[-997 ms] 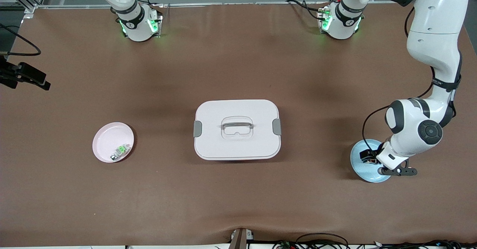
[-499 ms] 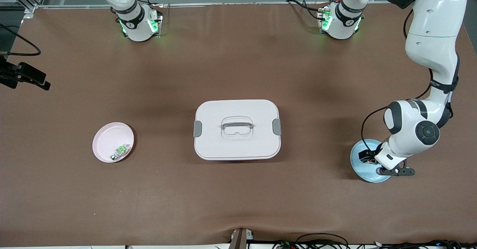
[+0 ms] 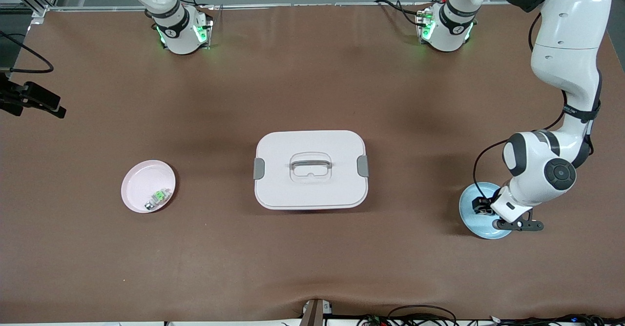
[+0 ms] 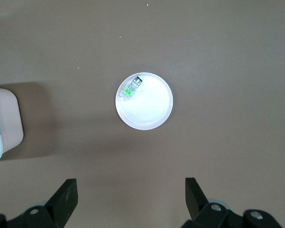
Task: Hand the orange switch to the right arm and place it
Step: 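Close the left gripper on the switch and lift it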
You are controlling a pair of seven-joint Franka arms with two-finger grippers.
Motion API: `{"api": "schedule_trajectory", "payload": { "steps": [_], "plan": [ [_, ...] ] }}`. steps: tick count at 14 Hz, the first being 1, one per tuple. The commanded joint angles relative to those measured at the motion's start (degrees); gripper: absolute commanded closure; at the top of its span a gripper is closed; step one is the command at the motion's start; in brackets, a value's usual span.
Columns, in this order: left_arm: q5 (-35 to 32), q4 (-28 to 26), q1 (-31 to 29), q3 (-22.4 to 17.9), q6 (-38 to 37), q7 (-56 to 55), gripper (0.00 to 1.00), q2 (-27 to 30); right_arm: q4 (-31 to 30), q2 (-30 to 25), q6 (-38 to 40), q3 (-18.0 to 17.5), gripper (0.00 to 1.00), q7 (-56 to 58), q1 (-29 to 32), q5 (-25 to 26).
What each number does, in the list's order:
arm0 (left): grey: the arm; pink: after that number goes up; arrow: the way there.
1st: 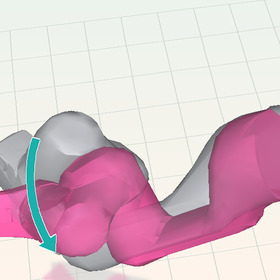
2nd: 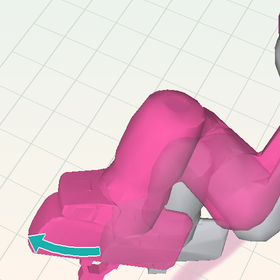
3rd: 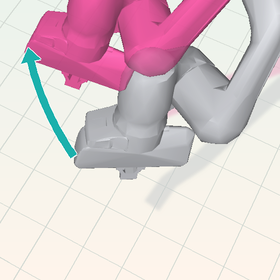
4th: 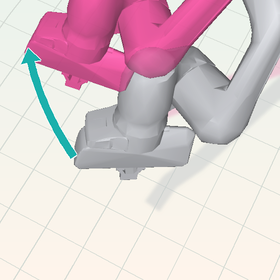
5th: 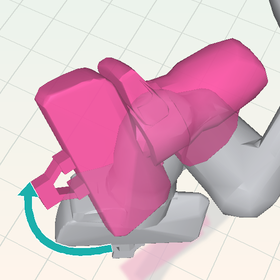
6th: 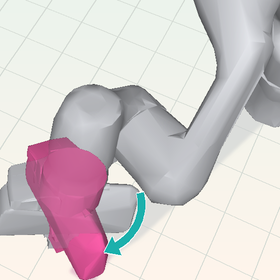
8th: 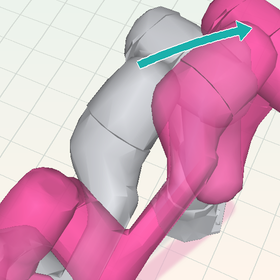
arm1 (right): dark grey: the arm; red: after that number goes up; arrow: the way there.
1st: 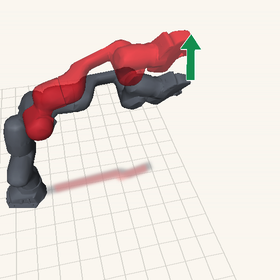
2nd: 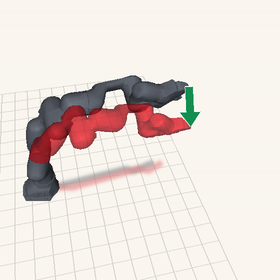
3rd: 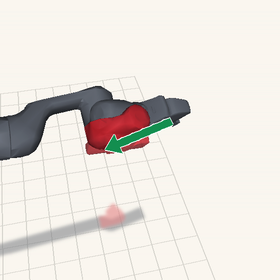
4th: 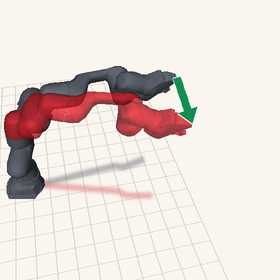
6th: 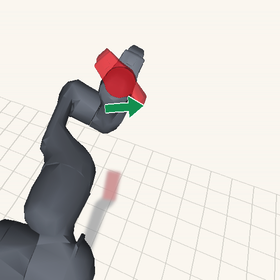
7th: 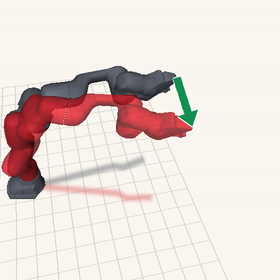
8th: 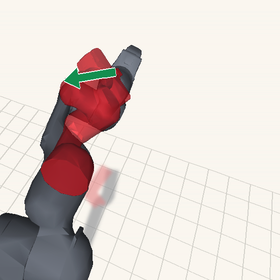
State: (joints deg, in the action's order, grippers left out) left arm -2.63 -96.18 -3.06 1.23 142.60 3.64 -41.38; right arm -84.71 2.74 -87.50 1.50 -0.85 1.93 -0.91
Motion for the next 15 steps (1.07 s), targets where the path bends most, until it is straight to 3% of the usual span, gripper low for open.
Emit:
{"api": "schedule_trajectory", "payload": {
  "steps": [1, 10, 15],
  "plan": [
    [-0.2, 0.5, -0.2, 0.4, -0.1, 1.0, 1.00, 1.6, 0.7, 0.3, 0.3, -0.8, 0.00, 0.2, 0.9, -0.1],
    [0.3, 2.4, 0.2, 5.9, -17.7, -1.1, 1.00, 14.0, 0.8, 0.4, 0.0, -0.8, 0.00, 0.2, 1.1, -0.2],
    [2.5, 5.6, 0.2, 13.1, -25.1, -9.9, 1.00, 16.7, 0.9, 0.6, -0.2, -0.8, 0.00, 0.1, 1.3, -0.1]
  ]
}}
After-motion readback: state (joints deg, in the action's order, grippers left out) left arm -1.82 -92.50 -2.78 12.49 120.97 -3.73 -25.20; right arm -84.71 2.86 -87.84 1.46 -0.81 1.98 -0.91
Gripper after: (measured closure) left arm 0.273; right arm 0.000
